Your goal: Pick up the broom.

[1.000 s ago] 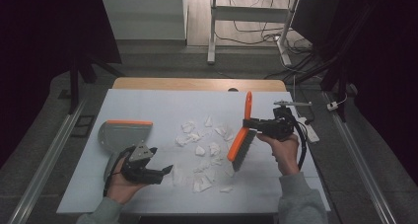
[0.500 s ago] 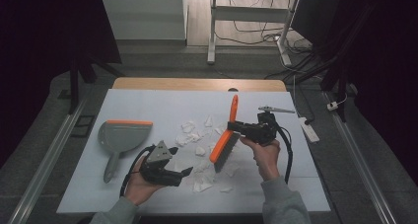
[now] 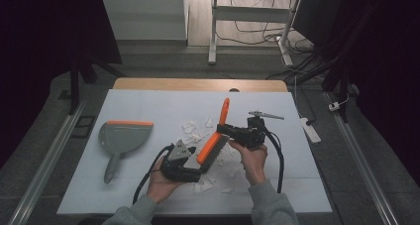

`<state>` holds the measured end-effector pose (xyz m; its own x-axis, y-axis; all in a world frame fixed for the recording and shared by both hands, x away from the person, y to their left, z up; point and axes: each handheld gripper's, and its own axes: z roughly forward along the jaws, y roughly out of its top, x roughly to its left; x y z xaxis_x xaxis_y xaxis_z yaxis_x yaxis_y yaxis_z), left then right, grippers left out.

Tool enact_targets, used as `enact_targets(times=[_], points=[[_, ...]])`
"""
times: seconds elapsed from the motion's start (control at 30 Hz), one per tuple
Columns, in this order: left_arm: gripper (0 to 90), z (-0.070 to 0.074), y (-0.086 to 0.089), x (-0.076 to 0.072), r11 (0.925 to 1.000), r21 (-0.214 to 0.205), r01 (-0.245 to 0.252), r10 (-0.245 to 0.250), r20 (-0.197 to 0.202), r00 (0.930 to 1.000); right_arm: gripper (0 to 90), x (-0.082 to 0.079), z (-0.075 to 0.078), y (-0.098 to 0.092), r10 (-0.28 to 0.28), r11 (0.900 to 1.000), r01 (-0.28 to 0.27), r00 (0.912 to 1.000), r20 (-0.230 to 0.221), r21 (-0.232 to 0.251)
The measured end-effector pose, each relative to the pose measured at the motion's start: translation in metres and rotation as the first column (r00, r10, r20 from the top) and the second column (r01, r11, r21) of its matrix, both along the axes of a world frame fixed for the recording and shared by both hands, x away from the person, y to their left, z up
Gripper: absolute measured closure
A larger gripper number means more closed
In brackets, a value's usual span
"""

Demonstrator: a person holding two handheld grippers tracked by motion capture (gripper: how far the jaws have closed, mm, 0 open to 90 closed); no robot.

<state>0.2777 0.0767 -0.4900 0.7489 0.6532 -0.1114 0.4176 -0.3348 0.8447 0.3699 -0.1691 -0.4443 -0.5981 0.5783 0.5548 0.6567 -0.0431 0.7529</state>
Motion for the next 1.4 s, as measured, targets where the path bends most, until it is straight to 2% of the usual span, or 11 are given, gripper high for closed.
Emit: enact_targets(times=[0.13,0.27,0.37,0.47,0.77,0.87,1.0,1.1,1.2,1.27,1.4], points=[[33.5,-0.005,-0.005,0.004,0.9999,-0.01,-0.012,0.012,0.005,0.9999,70.9,-0.003,-0.001,0.004,-0.005,0.9996,0.005,1.0,-0.003,0.029],[53.2,-0.008,-0.007,0.008,0.9995,-0.007,-0.032,0.032,0.008,0.9995,70.9,-0.005,-0.003,0.006,-0.003,0.9991,0.004,0.9999,-0.01,0.041],[74.0,-0.009,-0.005,0.012,0.9986,-0.014,-0.052,0.052,-0.006,0.9987,70.8,-0.008,-0.003,0.007,-0.015,0.9987,0.015,0.9999,-0.002,0.048],[76.9,-0.009,-0.001,0.016,0.9983,-0.022,-0.053,0.052,-0.027,0.9982,70.8,-0.011,-0.002,0.007,-0.026,0.9987,0.026,0.9996,0.006,0.044],[80.1,-0.002,0.008,0.014,0.999,0.029,-0.033,0.034,-0.016,0.9993,69.4,-0.011,-0.001,0.012,0.005,0.9994,-0.006,0.9999,0.016,0.035],[80.2,0.003,0.014,0.014,0.9983,0.053,-0.025,0.025,-0.008,0.9997,63.4,-0.012,0.002,0.013,0.015,0.9999,-0.014,0.9989,0.044,-0.004],[80.2,0.01,0.024,0.014,0.9968,0.079,-0.014,0.015,-0.011,0.9998,52.3,-0.019,0.013,0.009,0.028,0.9947,-0.016,0.9923,0.12,-0.102],[80.2,0.013,0.029,0.014,0.9935,0.114,0.001,0.002,-0.026,0.9997,47.0,-0.027,0.024,0.004,0.088,0.9768,-0.044,0.9753,0.203,-0.209],[80.1,0.015,0.032,0.015,0.9891,0.144,0.03,-0.022,-0.055,0.9983,43.4,-0.035,0.032,0.001,0.174,0.9475,-0.092,0.9513,0.254,-0.306],[80.1,0.016,0.032,0.016,0.9857,0.161,0.05,-0.039,-0.068,0.9969,41.4,-0.039,0.035,0.0,0.225,0.9249,-0.122,0.9393,0.26,-0.36],[80.1,0.017,0.029,0.019,0.9771,0.188,0.099,-0.08,-0.107,0.9911,40.0,-0.044,0.038,0.004,0.343,0.8577,-0.178,0.8971,0.279,-0.482]])
